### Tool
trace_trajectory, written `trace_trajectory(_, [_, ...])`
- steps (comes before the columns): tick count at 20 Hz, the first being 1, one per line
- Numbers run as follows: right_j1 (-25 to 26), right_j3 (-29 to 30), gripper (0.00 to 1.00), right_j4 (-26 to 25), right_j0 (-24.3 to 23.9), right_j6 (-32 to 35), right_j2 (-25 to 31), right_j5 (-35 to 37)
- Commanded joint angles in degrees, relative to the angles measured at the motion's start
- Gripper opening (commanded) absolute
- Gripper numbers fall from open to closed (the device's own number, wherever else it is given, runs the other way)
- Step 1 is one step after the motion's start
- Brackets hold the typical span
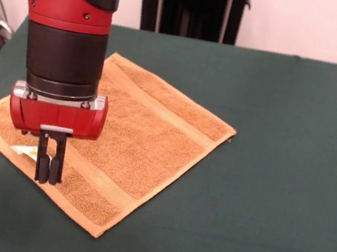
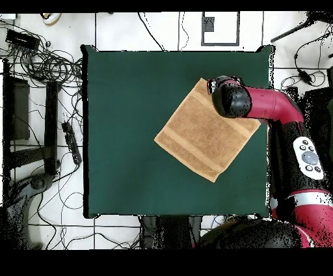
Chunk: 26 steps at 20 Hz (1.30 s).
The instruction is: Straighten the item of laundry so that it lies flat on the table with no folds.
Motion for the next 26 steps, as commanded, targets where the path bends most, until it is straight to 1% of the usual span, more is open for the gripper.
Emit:
trace_trajectory(1, [-0.43, -4.32, 0.0, -3.33, 1.44, -16.4, -0.81, 20.83])
trace_trajectory(4, [0.27, -4.3, 0.0, -3.43, 1.17, -14.91, -0.2, 20.33])
trace_trajectory(10, [1.32, -6.01, 0.0, -4.07, 1.55, -13.74, 1.75, 22.23])
trace_trajectory(15, [1.66, -7.08, 0.0, -4.84, 1.58, -13.93, 2.64, 22.94])
trace_trajectory(19, [2.15, -7.86, 0.0, -4.54, 1.62, -14.55, 3.19, 23.78])
trace_trajectory(22, [2.39, -8.38, 0.0, -4.12, 1.9, -13.84, 3.14, 24.48])
trace_trajectory(26, [2.75, -8.22, 0.0, -4.57, 2.32, -16.5, 4.04, 24.32])
